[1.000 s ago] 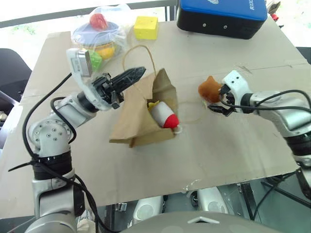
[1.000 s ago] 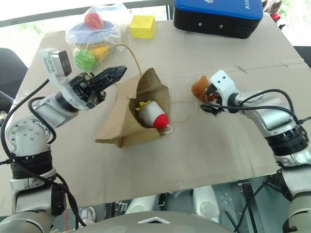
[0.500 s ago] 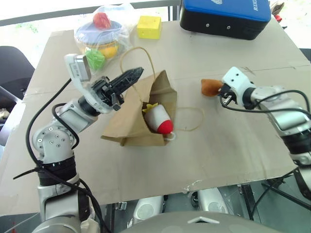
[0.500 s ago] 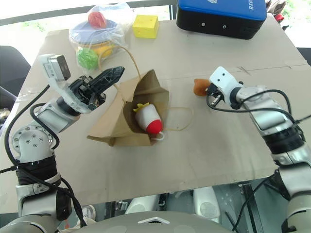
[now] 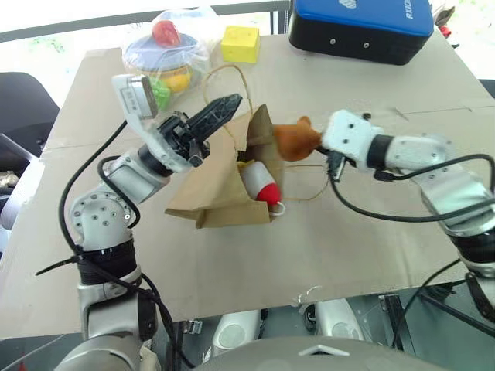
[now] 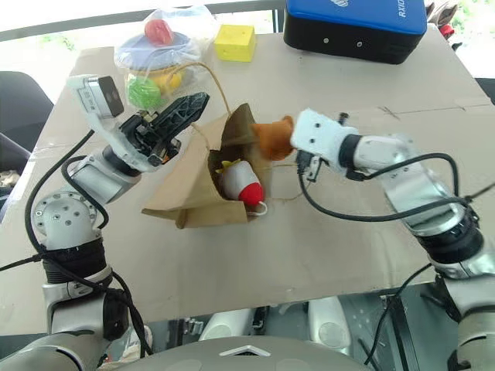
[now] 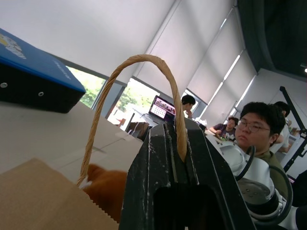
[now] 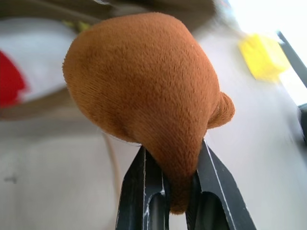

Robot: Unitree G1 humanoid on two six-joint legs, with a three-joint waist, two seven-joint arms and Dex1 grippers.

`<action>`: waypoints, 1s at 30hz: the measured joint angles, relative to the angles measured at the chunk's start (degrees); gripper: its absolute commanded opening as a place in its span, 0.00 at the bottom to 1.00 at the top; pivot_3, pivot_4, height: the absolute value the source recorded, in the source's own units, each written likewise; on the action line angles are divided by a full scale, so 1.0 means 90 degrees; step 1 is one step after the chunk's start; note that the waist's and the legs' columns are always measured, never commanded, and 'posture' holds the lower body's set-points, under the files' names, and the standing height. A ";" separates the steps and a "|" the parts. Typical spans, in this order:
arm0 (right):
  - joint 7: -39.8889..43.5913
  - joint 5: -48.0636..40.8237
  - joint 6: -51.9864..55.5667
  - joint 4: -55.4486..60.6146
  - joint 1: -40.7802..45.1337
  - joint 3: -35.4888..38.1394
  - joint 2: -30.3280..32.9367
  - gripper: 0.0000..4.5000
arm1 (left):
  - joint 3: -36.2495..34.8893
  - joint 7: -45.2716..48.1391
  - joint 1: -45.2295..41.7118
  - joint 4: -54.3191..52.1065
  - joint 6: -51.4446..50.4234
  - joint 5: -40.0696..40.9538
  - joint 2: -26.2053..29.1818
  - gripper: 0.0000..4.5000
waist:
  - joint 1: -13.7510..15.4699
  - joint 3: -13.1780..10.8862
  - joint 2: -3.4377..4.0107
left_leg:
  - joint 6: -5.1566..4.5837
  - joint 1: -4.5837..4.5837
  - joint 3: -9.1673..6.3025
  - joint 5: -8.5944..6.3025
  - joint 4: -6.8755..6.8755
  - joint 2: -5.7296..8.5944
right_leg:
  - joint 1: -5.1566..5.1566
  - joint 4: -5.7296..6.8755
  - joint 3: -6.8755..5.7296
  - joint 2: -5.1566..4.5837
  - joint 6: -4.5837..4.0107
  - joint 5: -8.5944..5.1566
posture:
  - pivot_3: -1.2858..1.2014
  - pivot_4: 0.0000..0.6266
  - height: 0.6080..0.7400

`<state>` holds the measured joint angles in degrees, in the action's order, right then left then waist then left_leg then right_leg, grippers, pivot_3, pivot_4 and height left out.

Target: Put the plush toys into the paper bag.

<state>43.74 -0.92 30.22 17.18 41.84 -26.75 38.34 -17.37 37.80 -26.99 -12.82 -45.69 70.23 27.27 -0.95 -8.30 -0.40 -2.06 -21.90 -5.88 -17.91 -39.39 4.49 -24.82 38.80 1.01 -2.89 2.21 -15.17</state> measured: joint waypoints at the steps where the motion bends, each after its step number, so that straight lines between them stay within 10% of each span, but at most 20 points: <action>1: 0.0027 0.0058 -0.0056 -0.0081 0.0043 -0.0074 -0.0057 0.01 | 0.0008 -0.0009 -0.0013 0.0002 -0.0001 -0.0001 -0.0013 0.00 | -0.0006 0.0000 0.0000 | 0.0000 0.0000 0.0000 0.0000 0.0000 0.0000 | 0.0000 0.0000 0.0000 0.0000 0.0000 0.0000 | 0.52 0.24 1.00; 8: 0.0384 0.0958 -0.2427 -0.2311 0.0958 -0.1020 -0.1457 0.01 | 0.0198 -0.0038 0.0053 -0.0026 0.0012 -0.0052 -0.0213 0.00 | -0.0111 0.0001 -0.0003 | 0.0002 -0.0002 -0.0002 0.0001 -0.0010 0.0000 | 0.0001 -0.0003 -0.0016 -0.0003 0.0000 0.0000 | 0.52 0.24 1.00; 11: 0.0568 0.1138 -0.3240 -0.3241 0.1233 -0.1116 -0.1843 0.20 | 0.0258 -0.0021 0.0218 -0.0127 0.0038 -0.0133 -0.0215 0.00 | -0.0169 0.0002 -0.0003 | 0.0002 0.0001 -0.0001 0.0001 -0.0012 0.0002 | 0.0002 -0.0003 -0.0019 -0.0004 0.0000 0.0000 | 0.52 0.24 1.00; 16: 0.0616 0.1254 -0.3875 -0.3851 0.1197 -0.1000 -0.2040 0.77 | 0.0292 -0.0009 0.0389 -0.0260 0.0097 -0.0238 -0.0216 0.00 | -0.0165 0.0002 -0.0003 | 0.0003 0.0002 -0.0005 0.0002 -0.0012 0.0001 | 0.0002 -0.0001 -0.0023 -0.0004 0.0000 0.0000 | 0.52 0.24 1.00; 30: 0.0825 0.0890 -0.1351 -0.1153 -0.0525 0.0543 -0.1029 0.77 | 0.0286 0.0001 0.0435 -0.0232 0.0233 -0.0389 -0.0311 0.00 | -0.0096 0.0002 -0.0004 | 0.0003 -0.0003 -0.0016 0.0002 -0.0015 0.0006 | 0.0002 0.0001 -0.0021 -0.0004 0.0000 0.0000 | 0.52 0.24 1.00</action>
<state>51.17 7.10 18.07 6.80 37.11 -21.87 29.08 -14.79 37.81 -23.07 -14.92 -43.59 66.73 24.47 -1.82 -8.29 -0.43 -2.03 -21.93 -6.03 -17.90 -39.53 4.54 -24.79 38.81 0.82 -2.93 2.21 -15.17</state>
